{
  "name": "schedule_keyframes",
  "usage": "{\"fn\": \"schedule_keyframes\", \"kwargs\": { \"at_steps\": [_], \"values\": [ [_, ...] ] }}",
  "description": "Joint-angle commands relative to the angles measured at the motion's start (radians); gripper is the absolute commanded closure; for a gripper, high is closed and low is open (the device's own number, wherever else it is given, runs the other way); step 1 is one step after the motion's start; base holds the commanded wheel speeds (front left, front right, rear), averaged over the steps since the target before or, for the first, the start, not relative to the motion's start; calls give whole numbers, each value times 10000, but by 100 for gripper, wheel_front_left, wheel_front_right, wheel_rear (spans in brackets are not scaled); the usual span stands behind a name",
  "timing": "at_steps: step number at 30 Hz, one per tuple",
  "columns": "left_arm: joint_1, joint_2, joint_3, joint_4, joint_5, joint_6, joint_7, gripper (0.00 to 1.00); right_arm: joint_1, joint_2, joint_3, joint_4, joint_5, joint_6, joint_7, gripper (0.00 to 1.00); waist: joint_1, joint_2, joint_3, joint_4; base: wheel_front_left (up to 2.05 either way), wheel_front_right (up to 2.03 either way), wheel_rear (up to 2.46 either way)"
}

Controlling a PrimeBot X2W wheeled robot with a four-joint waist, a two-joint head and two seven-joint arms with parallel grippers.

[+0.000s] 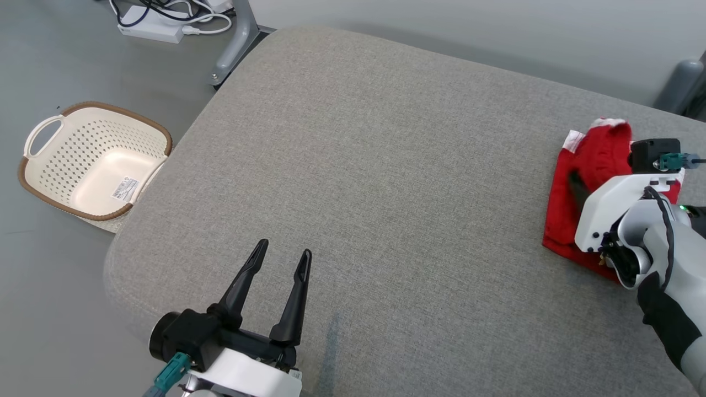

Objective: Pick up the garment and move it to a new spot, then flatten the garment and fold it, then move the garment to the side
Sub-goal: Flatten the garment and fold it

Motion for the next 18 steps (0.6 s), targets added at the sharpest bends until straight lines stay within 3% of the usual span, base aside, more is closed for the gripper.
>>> {"fn": "schedule_keyframes", "kwargs": {
  "at_steps": [1, 18],
  "values": [
    [-135, 32, 38, 21, -29, 46, -31, 0, -121, 68, 75, 26, -24, 2, -121, 0, -1, -1, -26, -45, 0, 0, 0],
    [187, 35, 560, 102, 314, -56, -31, 0, -331, 694, 820, -348, 146, 0, -32, 0, -1, -1, -1161, -1261, 0, 0, 0]
  ]
}}
